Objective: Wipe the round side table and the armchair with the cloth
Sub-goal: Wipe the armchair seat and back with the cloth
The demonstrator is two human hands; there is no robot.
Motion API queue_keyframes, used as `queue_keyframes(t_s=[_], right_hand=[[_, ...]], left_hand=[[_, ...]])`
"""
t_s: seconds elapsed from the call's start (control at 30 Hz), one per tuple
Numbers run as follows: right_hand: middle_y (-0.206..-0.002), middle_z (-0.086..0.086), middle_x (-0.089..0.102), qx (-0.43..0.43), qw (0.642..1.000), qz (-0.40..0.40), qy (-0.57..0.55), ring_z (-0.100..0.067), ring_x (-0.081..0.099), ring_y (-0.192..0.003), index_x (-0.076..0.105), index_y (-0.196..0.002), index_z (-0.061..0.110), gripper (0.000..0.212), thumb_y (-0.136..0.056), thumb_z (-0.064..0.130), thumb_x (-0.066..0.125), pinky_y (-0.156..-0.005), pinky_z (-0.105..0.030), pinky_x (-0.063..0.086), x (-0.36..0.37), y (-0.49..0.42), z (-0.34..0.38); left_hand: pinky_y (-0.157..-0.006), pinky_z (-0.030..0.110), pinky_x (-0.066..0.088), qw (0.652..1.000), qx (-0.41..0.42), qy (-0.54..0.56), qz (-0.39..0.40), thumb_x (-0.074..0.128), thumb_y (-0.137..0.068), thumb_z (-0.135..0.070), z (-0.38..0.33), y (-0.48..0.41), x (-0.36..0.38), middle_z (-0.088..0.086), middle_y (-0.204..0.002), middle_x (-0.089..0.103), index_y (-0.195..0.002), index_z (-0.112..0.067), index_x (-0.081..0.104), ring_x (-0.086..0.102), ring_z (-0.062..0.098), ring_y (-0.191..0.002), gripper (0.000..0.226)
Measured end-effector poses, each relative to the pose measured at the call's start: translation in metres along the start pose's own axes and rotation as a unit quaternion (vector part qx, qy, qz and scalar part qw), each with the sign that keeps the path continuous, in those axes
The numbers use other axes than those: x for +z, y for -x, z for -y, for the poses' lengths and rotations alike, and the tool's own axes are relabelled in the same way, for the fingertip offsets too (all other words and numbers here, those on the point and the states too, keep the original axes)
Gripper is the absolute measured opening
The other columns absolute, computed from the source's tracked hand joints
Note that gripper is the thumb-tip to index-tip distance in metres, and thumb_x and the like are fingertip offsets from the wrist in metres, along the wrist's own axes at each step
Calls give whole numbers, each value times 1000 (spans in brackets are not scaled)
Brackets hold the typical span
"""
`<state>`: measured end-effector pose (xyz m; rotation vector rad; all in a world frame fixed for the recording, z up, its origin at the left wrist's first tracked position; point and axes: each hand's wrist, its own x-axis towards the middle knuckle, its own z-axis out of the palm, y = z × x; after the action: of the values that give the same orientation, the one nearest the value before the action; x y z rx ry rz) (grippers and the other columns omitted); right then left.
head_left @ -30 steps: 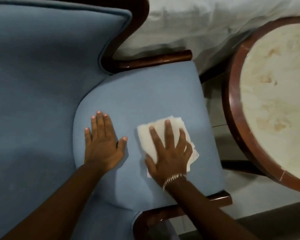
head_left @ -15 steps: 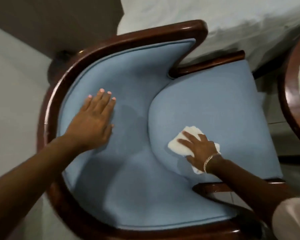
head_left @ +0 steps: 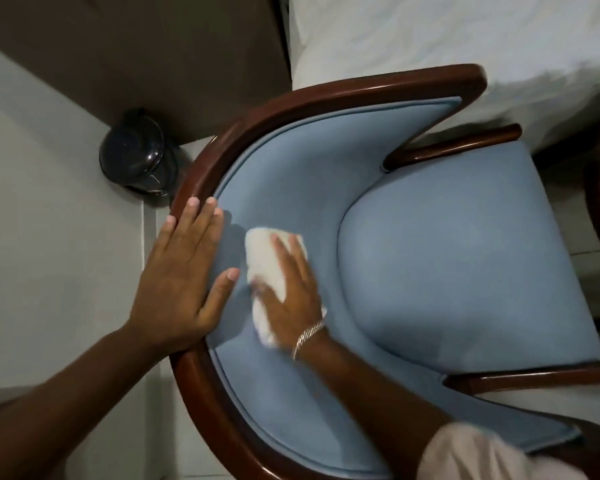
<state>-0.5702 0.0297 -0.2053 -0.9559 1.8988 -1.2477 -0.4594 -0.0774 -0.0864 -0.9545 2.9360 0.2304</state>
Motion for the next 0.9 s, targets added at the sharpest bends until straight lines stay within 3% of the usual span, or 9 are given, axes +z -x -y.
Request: queue_keyframes(t_s=[0.1, 0.23, 0.37, 0.43, 0.5, 0.6, 0.77, 0.83, 0.9], right_hand=[[-165, -2, 21, 132, 989, -5, -72, -19, 21, -151, 26, -154, 22, 67, -95, 28, 58, -121, -26, 15, -7, -42, -38], [-161, -4, 28, 167, 981, 57, -86, -23, 22, -151, 30, -152, 12, 63, -94, 12, 54, -126, -42, 14, -23, 9, -61], [-157, 22, 24, 52, 994, 24, -93, -8, 23, -150, 26, -142, 52, 60, -92, 38, 54, -124, -30, 18, -9, 41, -3], [-159, 27, 16, 32, 996, -2, -89, -6, 21, -150, 20, -143, 60, 60, -94, 48, 51, -121, -32, 24, 7, 9, 28], [-165, 14, 14, 19, 996, -50, -75, -12, 16, -152, 22, -151, 43, 64, -94, 45, 51, -121, -32, 21, 14, -34, 33], [-166, -5, 18, 66, 986, -101, -112, -16, 13, -153, 28, -153, 21, 66, -92, 30, 53, -117, -15, 11, 5, -72, -1], [-158, 2, 38, 226, 969, 34, -97, -18, 37, -144, 32, -151, 27, 63, -93, 15, 54, -118, -26, 24, -21, -10, -42], [-155, 5, 42, 215, 970, 101, -58, -17, 41, -141, 35, -149, 30, 61, -93, 19, 57, -113, -24, 29, -33, 22, -30], [-147, 11, 49, 184, 972, 124, -82, -13, 45, -137, 42, -143, 34, 54, -93, 21, 58, -107, -21, 33, -47, 48, 0]], left_hand=[[-127, 47, 8, 1000, 1, -3, -4, 25, -97, -54, -2, -1, 0, 12, -167, 15, -157, -5, 17, 8, 27, -156, 77], [-127, 47, 7, 1000, -5, 9, -7, 32, -94, -52, -4, -3, -2, 12, -167, 11, -156, -5, 14, 7, 29, -156, 80], [-127, 47, 7, 1000, -5, 15, -17, 32, -94, -52, -2, -3, -1, 14, -167, 13, -156, -4, 17, 8, 29, -156, 80], [-127, 45, 6, 1000, -4, 19, -17, 32, -94, -50, -2, -3, 0, 15, -166, 14, -156, -3, 17, 9, 29, -156, 79], [-127, 44, 5, 1000, -1, 24, -18, 32, -95, -48, -2, -3, 1, 16, -166, 15, -155, -1, 18, 10, 29, -156, 78], [-127, 44, 6, 999, -2, 22, -25, 31, -95, -50, 1, -3, 4, 14, -166, 16, -156, -3, 19, 11, 29, -156, 77], [-127, 43, 8, 996, -56, 48, -45, 37, -96, -50, -4, 2, 6, 10, -167, 16, -157, -8, 17, 10, 25, -156, 77], [-127, 39, 10, 983, -119, 118, -69, 40, -97, -46, -15, 7, 1, 9, -167, 17, -157, -9, 18, 10, 23, -156, 74], [-125, 35, 22, 935, -230, 253, -95, 41, -99, -46, -30, 18, -7, 8, -165, 26, -157, -11, 23, 18, 25, -155, 69]])
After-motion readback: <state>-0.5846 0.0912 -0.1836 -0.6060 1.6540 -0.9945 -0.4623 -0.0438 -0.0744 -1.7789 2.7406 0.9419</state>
